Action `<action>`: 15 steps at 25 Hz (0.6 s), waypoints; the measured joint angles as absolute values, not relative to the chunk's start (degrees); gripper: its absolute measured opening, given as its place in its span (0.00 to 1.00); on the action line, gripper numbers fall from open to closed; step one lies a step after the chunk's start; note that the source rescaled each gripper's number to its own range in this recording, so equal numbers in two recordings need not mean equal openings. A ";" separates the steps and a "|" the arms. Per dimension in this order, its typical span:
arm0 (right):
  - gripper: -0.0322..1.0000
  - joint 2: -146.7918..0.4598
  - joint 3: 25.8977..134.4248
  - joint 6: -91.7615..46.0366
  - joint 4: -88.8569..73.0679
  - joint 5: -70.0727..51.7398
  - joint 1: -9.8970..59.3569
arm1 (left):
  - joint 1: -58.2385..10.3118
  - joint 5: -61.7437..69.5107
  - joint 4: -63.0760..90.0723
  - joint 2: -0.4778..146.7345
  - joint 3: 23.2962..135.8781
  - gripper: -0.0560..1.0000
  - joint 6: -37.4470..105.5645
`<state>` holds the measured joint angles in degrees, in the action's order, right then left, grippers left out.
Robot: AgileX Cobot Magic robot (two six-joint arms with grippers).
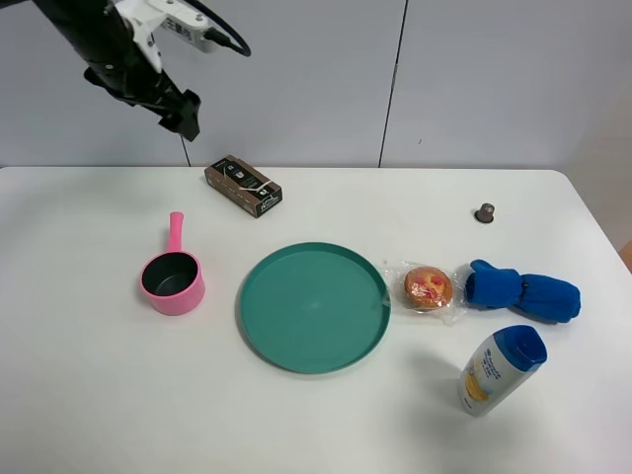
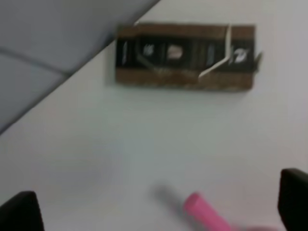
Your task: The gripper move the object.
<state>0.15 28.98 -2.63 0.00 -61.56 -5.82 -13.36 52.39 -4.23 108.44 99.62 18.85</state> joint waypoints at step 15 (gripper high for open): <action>1.00 0.15 28.98 -2.63 0.00 -61.56 -5.82 | 6.51 40.25 -4.77 74.54 67.07 1.00 15.13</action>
<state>0.15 28.98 -2.63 0.00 -61.56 -5.82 6.51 40.25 -4.77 74.54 67.07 15.13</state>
